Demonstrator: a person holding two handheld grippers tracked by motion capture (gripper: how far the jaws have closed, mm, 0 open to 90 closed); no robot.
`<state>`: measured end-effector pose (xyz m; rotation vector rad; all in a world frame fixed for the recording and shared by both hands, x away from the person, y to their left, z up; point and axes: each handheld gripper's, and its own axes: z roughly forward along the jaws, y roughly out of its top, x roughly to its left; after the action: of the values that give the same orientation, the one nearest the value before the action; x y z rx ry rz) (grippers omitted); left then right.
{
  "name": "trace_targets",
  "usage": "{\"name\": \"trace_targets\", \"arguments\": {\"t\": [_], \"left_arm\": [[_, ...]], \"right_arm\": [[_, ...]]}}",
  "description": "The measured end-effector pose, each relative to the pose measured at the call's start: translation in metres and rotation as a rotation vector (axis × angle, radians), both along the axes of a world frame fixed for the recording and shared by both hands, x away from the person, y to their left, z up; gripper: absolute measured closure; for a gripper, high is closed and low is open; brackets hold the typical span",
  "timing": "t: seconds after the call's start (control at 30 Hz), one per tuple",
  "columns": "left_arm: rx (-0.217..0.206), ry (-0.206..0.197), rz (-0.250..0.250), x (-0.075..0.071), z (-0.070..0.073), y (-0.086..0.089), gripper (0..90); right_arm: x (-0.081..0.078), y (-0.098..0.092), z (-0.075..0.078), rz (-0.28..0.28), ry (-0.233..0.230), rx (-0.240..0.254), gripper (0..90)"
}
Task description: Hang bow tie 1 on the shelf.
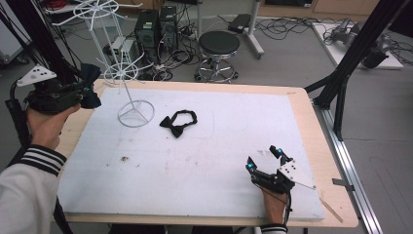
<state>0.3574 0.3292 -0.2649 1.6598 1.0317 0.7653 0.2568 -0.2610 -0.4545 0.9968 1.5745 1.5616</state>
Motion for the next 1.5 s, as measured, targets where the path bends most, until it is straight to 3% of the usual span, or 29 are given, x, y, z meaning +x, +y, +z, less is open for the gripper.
{"name": "trace_targets", "arguments": {"t": [0.77, 1.13, 1.5], "left_arm": [[0.036, 0.034, -0.039, 0.009, -0.010, -0.020, 75.1], [0.027, 0.022, -0.036, 0.014, -0.002, -0.024, 75.1], [0.028, 0.040, -0.034, 0.020, -0.005, -0.030, 75.1]], "right_arm": [[0.000, 0.000, 0.000, -0.001, 0.000, 0.005, 9.4], [0.000, 0.000, 0.000, -0.002, -0.001, 0.000, 9.4], [0.000, 0.000, 0.000, -0.001, 0.001, 0.006, 9.4]]}}
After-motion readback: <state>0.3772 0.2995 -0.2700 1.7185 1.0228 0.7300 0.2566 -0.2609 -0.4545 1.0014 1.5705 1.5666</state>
